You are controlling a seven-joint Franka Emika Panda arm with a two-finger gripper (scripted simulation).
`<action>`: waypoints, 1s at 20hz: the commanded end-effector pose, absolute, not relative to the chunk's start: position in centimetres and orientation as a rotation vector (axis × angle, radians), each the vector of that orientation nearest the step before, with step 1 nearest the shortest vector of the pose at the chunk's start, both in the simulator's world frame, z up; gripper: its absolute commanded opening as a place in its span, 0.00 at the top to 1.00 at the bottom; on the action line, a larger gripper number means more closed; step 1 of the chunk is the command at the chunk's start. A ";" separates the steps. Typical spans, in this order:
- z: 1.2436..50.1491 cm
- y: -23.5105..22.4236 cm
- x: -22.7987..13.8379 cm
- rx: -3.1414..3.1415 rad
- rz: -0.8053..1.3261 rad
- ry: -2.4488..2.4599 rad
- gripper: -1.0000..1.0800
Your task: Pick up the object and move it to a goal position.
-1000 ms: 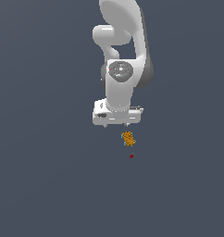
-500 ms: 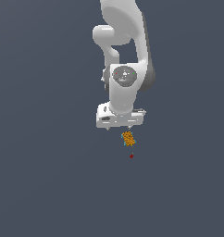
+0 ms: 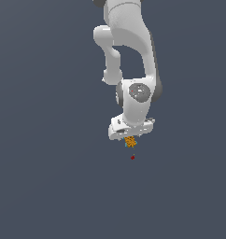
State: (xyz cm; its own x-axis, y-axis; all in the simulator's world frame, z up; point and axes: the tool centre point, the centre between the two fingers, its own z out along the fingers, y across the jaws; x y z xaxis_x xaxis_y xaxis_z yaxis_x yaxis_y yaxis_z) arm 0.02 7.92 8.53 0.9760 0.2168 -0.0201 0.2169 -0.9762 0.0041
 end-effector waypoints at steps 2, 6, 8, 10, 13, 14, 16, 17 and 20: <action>7.2 9.2 0.3 3.115 -0.010 0.391 0.04; 6.6 9.8 0.4 3.114 0.000 0.414 0.04; 6.6 9.8 0.3 3.114 -0.005 0.411 0.04; 6.5 9.8 0.3 3.114 -0.005 0.411 0.04; 5.8 9.8 0.3 3.114 -0.004 0.412 0.04; 5.4 9.8 0.3 3.114 -0.004 0.412 0.04; 4.5 9.8 0.3 3.114 -0.003 0.412 0.04; 3.9 9.8 0.3 3.114 -0.002 0.414 0.04; 2.5 9.8 0.2 3.114 -0.001 0.414 0.04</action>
State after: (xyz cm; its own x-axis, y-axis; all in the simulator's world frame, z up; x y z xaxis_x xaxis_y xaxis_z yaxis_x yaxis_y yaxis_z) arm 0.25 9.82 3.19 0.9653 0.2612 -0.0015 0.2612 -0.9653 0.0000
